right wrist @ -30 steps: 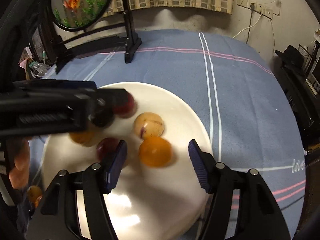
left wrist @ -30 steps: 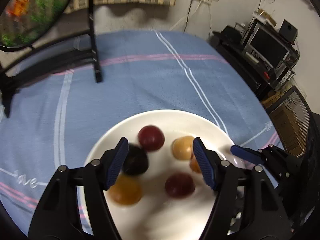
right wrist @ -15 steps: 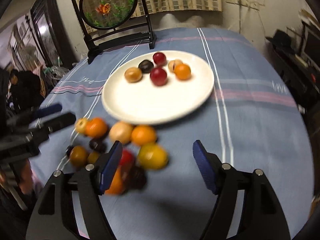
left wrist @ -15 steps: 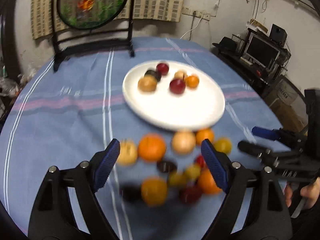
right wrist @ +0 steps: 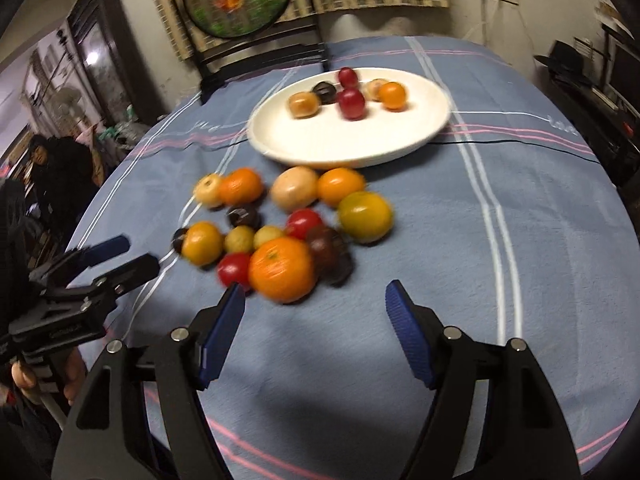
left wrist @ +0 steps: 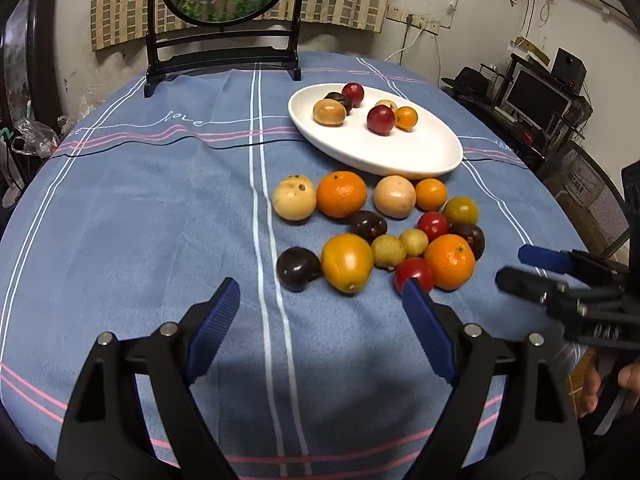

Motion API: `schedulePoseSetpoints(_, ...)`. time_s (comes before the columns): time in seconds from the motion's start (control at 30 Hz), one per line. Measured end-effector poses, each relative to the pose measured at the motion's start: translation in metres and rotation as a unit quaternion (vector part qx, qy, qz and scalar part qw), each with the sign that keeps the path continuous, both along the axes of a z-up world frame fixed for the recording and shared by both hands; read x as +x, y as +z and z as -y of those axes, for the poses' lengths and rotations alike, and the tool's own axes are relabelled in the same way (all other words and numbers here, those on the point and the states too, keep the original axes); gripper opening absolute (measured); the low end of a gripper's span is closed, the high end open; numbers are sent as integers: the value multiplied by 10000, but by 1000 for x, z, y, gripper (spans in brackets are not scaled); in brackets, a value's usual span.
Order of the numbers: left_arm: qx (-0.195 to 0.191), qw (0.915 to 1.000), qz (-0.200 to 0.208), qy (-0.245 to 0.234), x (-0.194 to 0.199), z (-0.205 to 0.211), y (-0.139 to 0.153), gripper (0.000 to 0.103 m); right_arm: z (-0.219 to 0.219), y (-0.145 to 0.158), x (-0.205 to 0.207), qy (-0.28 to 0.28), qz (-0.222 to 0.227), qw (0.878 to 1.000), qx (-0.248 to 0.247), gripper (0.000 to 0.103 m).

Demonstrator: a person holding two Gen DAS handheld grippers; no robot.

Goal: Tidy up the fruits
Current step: 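Grasp the mandarin orange with the right gripper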

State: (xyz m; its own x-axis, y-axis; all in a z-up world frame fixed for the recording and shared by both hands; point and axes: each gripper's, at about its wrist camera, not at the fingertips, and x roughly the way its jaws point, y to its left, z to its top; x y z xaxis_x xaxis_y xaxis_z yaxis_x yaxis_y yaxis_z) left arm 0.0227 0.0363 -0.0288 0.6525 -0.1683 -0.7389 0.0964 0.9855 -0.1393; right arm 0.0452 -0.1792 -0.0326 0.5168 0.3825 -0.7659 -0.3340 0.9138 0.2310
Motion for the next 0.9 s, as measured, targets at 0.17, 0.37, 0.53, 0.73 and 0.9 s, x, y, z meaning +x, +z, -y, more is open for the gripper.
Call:
schedulePoseSetpoints(0.17, -61, 9999, -48, 81, -2, -9, -4, 85, -15, -10, -1, 195, -153, 9997, 23, 73)
schedulePoseSetpoints(0.37, -144, 9996, -109, 198, -2, -22, -9, 85, -22, -13, 4, 154, -91, 9998, -78, 73)
schedulePoseSetpoints(0.53, -196, 9995, -149, 185, -2, -27, -12, 85, -24, -15, 4, 165, 102, 9996, -188, 69)
schedulePoseSetpoints(0.73, -218, 9996, -179, 94, -2, -23, -14, 85, -31, -27, 19, 160, -122, 9995, -238, 48)
schedulePoseSetpoints(0.9, -217, 9995, -211, 19, -1, -21, -15, 85, -41, -35, 39, 136, -149, 9992, -337, 48)
